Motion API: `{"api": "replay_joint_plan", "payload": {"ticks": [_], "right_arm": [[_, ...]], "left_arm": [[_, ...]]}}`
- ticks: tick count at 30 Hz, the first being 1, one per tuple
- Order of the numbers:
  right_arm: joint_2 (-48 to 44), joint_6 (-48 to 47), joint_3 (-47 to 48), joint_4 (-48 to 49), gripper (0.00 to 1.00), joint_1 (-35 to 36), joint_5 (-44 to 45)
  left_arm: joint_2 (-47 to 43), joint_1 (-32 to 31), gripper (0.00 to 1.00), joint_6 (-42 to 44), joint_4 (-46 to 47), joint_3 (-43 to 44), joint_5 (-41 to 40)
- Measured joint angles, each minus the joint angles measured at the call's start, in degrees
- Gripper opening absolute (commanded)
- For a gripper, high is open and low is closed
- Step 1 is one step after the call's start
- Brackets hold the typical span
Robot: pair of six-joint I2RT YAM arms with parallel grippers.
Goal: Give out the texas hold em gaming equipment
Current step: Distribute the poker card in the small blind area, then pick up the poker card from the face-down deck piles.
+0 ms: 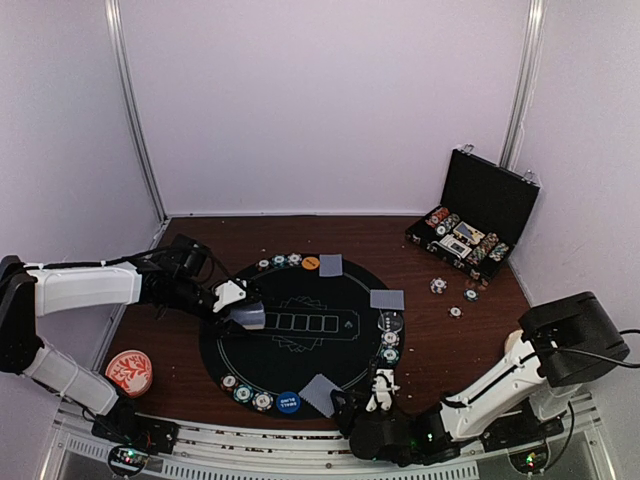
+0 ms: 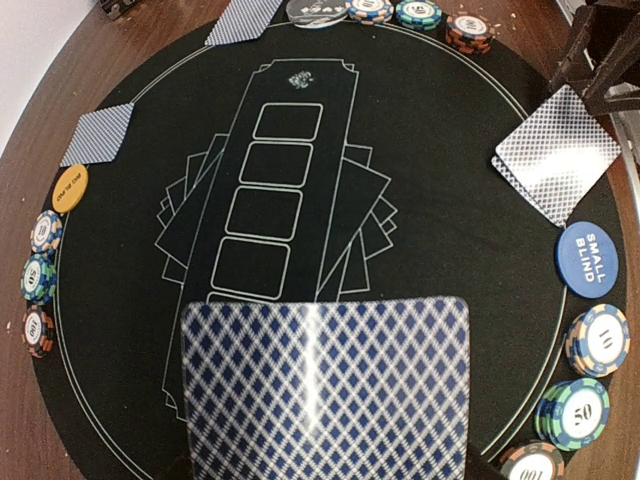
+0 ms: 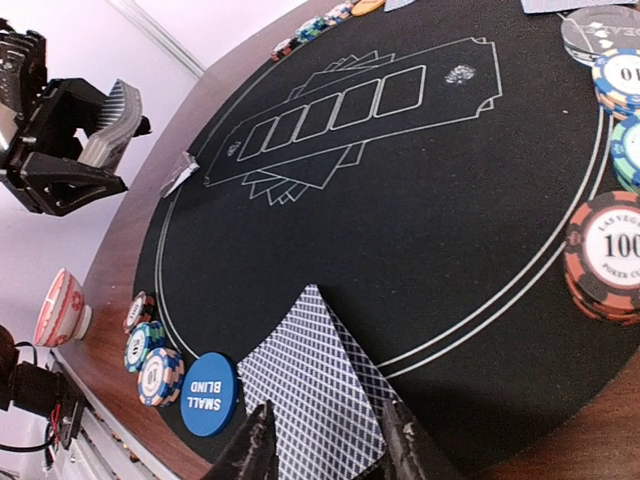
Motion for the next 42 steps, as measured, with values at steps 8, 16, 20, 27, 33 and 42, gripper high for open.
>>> {"api": "replay_joint_plan", "payload": {"ticks": [8, 16, 20, 27, 33, 42], "right_arm": [[-1.9, 5.2, 4.1, -15.1, 0.49, 0.9, 4.1], [-9.9, 3.0, 7.8, -27.6, 0.83, 0.4, 8.1], [-16.7, -6.5, 8.1, -25.2, 0.91, -3.9, 3.6], [-20.9, -22.7, 9.8, -16.8, 0.97, -19.6, -17.2], [-13.1, -32.8, 21.9, -15.6, 0.98, -27.8, -36.2], [2.6, -39.4, 37.0, -15.9, 0.95, -32.0, -57.8]], "left_arm": [[0.0, 0.0, 0.12, 0.0, 0.0, 0.0, 0.0], [0.0, 0.0, 0.12, 0.0, 0.0, 0.0, 0.0], [0.0, 0.0, 0.12, 0.0, 0.0, 0.0, 0.0], [0.0, 0.0, 0.12, 0.0, 0.0, 0.0, 0.0], [0.0, 0.0, 0.12, 0.1, 0.0, 0.0, 0.3], [-0.9, 0.9, 0.12, 0.7, -1.3, -0.4, 0.3]]}}
